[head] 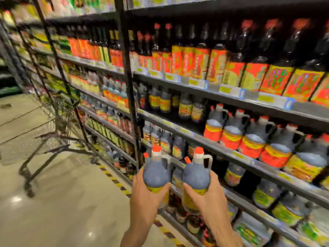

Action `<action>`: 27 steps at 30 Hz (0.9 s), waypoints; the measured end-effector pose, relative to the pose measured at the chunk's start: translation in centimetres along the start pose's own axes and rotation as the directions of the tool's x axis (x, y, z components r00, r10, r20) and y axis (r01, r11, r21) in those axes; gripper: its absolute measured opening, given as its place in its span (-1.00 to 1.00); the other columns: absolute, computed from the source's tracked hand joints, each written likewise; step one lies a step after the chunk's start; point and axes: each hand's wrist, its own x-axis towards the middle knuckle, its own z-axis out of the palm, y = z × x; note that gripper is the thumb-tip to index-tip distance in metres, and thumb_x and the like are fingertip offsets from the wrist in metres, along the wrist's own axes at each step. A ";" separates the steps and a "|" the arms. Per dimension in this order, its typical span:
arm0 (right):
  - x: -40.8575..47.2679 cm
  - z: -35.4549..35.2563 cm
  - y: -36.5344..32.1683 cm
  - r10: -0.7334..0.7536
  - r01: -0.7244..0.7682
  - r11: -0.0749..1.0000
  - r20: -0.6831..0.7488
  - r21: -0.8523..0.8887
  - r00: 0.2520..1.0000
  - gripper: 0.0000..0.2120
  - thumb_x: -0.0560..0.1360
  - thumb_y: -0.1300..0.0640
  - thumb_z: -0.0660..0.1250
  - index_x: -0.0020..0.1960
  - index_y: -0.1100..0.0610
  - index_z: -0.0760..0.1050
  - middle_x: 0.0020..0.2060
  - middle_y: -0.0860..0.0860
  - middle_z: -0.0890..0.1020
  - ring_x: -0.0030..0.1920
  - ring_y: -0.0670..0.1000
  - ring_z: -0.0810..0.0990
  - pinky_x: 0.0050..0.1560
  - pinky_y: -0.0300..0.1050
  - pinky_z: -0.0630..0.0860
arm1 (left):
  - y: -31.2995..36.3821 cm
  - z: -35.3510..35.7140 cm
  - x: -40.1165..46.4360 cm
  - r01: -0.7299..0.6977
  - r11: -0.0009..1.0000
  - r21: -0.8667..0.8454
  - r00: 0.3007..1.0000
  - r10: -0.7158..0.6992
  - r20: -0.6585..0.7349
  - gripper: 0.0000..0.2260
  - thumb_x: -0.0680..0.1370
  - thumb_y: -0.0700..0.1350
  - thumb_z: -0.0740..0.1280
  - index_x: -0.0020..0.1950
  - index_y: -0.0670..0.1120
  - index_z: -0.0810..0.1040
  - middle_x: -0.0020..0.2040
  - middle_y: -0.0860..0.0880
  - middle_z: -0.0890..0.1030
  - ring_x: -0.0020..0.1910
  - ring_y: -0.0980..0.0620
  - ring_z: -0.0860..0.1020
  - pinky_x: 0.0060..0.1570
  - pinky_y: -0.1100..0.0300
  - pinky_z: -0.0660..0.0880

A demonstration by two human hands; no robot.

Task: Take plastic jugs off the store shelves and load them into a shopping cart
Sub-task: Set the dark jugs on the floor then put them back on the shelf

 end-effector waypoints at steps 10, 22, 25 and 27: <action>11.8 11.9 -6.7 -0.029 0.033 0.999 0.101 -0.039 0.994 -0.15 0.18 -0.40 0.52 0.38 -0.22 0.29 0.22 -0.14 0.60 0.19 0.05 0.62 0.10 0.02 0.55 | -1.4 -4.8 14.2 -0.011 1.000 0.000 0.989 0.011 -0.150 -0.17 0.33 0.13 0.64 0.51 0.09 0.33 0.30 0.12 0.52 0.08 0.08 0.54 0.04 0.18 0.51; 30.7 19.0 -9.8 -0.010 0.015 0.999 0.115 -0.041 0.993 -0.34 0.20 -0.47 0.48 0.18 -0.33 0.29 0.10 -0.23 0.58 0.08 -0.04 0.61 0.03 0.05 0.57 | -1.3 0.0 35.8 0.008 1.000 0.024 0.998 -0.006 -0.069 -0.10 0.25 0.37 0.54 0.53 0.22 0.30 0.36 0.21 0.46 0.27 0.06 0.54 0.27 -0.01 0.54; 33.5 19.5 -9.8 0.028 -0.016 0.993 0.091 -0.121 0.995 -0.29 0.22 -0.51 0.41 0.26 -0.29 0.30 0.13 -0.24 0.57 0.09 -0.05 0.61 0.04 0.04 0.57 | -1.4 1.6 39.5 0.017 1.000 0.018 1.000 -0.017 -0.019 -0.25 0.33 0.27 0.57 0.44 0.23 0.36 0.29 0.21 0.49 0.19 0.11 0.56 0.20 0.02 0.56; 35.1 19.7 -10.1 0.064 -0.052 0.983 0.065 -0.179 0.996 -0.28 0.22 -0.56 0.35 0.25 -0.26 0.31 0.11 -0.23 0.58 0.07 -0.03 0.63 0.04 0.04 0.57 | -1.0 2.5 42.0 0.025 1.000 0.002 1.000 -0.025 0.005 -0.39 0.35 0.22 0.58 0.31 0.29 0.39 0.21 0.22 0.53 0.08 0.23 0.58 0.07 0.16 0.55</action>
